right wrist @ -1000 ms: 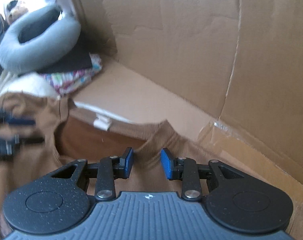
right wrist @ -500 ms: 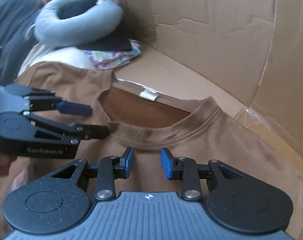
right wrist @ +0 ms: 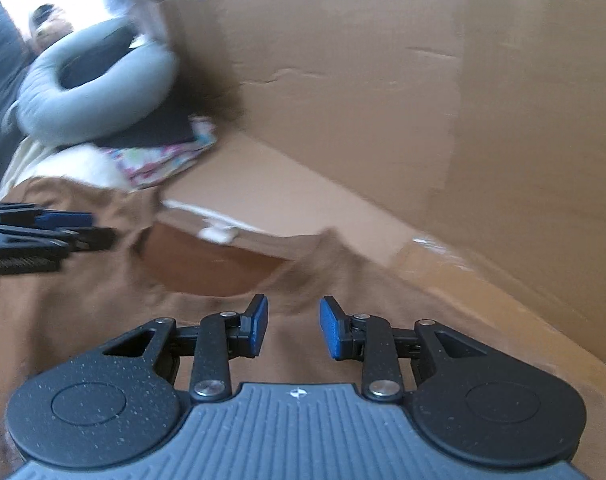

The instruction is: Fold clothes

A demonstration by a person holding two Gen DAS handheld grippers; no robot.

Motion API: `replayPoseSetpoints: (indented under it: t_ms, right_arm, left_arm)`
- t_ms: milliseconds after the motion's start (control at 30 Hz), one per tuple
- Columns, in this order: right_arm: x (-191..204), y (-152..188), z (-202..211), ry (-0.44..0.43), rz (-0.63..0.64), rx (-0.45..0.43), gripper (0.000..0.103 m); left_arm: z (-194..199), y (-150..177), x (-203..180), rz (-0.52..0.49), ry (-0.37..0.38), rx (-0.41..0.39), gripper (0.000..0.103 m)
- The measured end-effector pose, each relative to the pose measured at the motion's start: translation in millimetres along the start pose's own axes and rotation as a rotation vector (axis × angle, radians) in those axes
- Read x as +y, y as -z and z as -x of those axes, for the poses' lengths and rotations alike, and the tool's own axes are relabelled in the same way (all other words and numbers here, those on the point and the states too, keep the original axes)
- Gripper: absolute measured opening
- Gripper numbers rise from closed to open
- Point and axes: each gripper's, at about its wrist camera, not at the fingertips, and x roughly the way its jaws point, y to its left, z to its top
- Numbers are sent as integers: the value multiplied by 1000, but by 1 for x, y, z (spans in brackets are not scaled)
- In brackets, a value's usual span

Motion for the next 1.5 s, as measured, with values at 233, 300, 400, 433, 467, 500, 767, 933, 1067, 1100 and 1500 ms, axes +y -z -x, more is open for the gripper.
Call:
replayPoseSetpoints:
  t_ms: [233, 300, 400, 433, 467, 500, 767, 933, 1067, 1100, 1500]
  right_arm:
    - [-58, 11, -13, 74, -181, 26, 17]
    - [-64, 12, -19, 68, -196, 29, 15]
    - [-62, 7, -29, 59, -185, 19, 14]
    - [-60, 5, -32, 55, -187, 13, 13]
    - [-57, 3, -35, 51, -190, 8, 13]
    - [-54, 0, -38, 51, -187, 3, 13]
    - [-27, -13, -48, 45, -153, -4, 12]
    - [-28, -21, -41, 52, -182, 8, 13]
    - [-32, -24, -18, 44, -187, 6, 14]
    - [-32, -25, -12, 38, -192, 10, 16]
    - [-22, -31, 109, -3, -168, 25, 34]
  left_arm:
    - [-23, -8, 35, 110, -64, 34, 25]
    - [-31, -11, 34, 115, -70, 40, 25]
    - [-41, -17, 25, 96, -68, 44, 23]
    - [-44, -19, 21, 83, -64, 44, 22]
    - [-47, -20, 18, 77, -62, 44, 22]
    - [-50, -21, 15, 71, -61, 44, 21]
    - [-58, -23, 11, 70, -56, 44, 18]
    - [-44, -29, 18, 83, -34, 50, 33]
    - [-22, -32, 26, 84, -31, 50, 38]
    - [-16, -32, 28, 88, -34, 53, 41]
    - [107, -29, 53, 154, -86, 29, 50]
